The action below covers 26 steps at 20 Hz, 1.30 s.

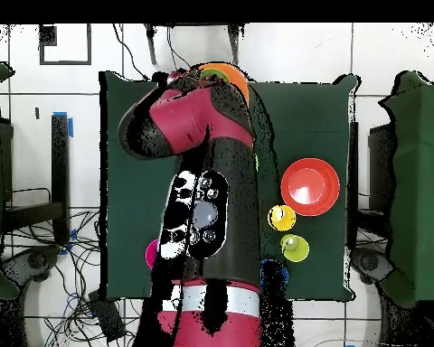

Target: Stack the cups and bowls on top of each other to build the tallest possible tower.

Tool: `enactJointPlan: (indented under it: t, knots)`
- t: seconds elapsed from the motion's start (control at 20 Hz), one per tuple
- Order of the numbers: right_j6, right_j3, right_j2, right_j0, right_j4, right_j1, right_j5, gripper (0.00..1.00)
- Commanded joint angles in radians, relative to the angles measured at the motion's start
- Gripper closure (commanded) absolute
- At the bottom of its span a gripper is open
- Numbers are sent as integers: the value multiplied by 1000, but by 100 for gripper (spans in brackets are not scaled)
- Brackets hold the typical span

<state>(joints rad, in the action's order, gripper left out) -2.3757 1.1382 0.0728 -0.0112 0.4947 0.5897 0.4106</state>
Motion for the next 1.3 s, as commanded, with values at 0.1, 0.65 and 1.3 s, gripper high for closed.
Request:
enactJointPlan:
  t: [0.1,0.65,1.3]
  knots:
    - [220,248,-216,-139,-30,37,47,0]
    - [233,432,-448,-379,-146,33,150,0]
    - [154,423,-432,-369,-146,-34,306,0]
